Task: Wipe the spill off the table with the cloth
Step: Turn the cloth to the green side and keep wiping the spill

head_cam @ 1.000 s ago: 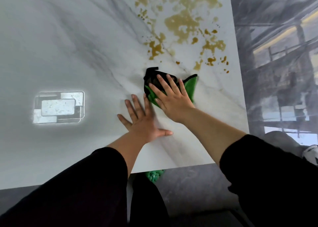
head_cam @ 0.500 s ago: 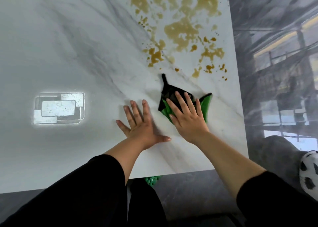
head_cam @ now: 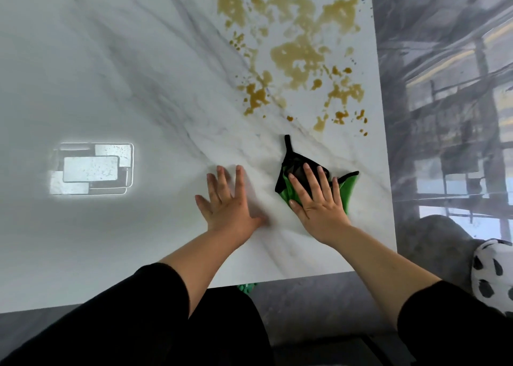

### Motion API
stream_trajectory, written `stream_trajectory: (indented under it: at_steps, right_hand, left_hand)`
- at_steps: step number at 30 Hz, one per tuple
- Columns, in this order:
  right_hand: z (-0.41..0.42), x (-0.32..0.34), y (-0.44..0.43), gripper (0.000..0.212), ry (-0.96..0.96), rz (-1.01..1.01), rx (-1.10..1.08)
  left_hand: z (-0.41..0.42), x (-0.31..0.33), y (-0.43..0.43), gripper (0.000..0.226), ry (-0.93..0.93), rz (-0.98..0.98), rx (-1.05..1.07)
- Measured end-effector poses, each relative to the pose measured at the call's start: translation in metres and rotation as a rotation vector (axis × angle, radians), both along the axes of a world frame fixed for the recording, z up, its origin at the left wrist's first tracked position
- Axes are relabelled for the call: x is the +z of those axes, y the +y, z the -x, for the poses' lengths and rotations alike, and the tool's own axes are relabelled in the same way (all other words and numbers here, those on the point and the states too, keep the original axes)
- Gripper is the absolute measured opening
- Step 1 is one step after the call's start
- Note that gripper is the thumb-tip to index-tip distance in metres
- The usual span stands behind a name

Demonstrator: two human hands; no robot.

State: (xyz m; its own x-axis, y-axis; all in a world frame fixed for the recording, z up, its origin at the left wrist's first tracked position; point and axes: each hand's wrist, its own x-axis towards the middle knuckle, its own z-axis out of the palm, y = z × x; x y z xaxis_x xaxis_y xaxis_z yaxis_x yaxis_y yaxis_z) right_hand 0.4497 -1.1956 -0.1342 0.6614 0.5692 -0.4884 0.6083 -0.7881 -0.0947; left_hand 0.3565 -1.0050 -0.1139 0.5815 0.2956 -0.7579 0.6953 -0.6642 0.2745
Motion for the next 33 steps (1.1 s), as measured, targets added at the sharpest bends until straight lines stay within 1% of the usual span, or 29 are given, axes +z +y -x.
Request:
stream_trajectory:
  at_steps: [2,3,5,7,8,10,13,15,22,28,33]
  right_hand:
    - [0.001,0.001,0.000,0.057,0.004,0.008,0.002]
    - [0.001,0.001,-0.001,0.057,0.003,0.011,0.005]
    - [0.001,0.002,-0.001,0.058,-0.014,-0.003,0.009]
    - [0.003,0.003,0.000,0.059,-0.046,-0.055,0.004]
    - [0.004,0.003,0.000,0.059,-0.064,-0.083,0.001]
    - [0.004,0.002,0.001,0.057,-0.100,-0.122,0.011]
    - [0.004,-0.002,-0.002,0.055,-0.137,-0.164,0.025]
    - [0.004,-0.005,-0.003,0.056,-0.145,-0.167,0.038]
    - [0.005,-0.005,-0.004,0.060,-0.154,-0.160,0.034]
    - [0.005,-0.009,-0.004,0.057,-0.172,-0.148,0.028]
    - [0.003,-0.002,0.001,0.052,-0.140,-0.124,0.030]
  left_hand:
    - [0.004,0.004,0.009,0.107,-0.140,-0.078,-0.037]
    - [0.000,0.005,0.018,0.102,-0.202,-0.117,-0.062]
    - [-0.020,0.006,0.044,0.098,-0.283,-0.173,-0.096]
    - [-0.052,0.006,0.080,0.099,-0.316,-0.205,-0.079]
    - [-0.068,0.006,0.098,0.103,-0.314,-0.217,-0.067]
    - [-0.093,0.004,0.126,0.118,-0.257,-0.216,-0.076]
    - [-0.110,0.001,0.149,0.145,-0.124,-0.146,-0.128]
    - [-0.112,-0.003,0.155,0.153,-0.061,-0.107,-0.165]
    - [-0.115,-0.007,0.158,0.154,-0.002,-0.093,-0.206]
    - [-0.118,-0.004,0.159,0.154,0.031,-0.060,-0.208]
    - [-0.118,-0.001,0.159,0.155,0.048,-0.057,-0.209]
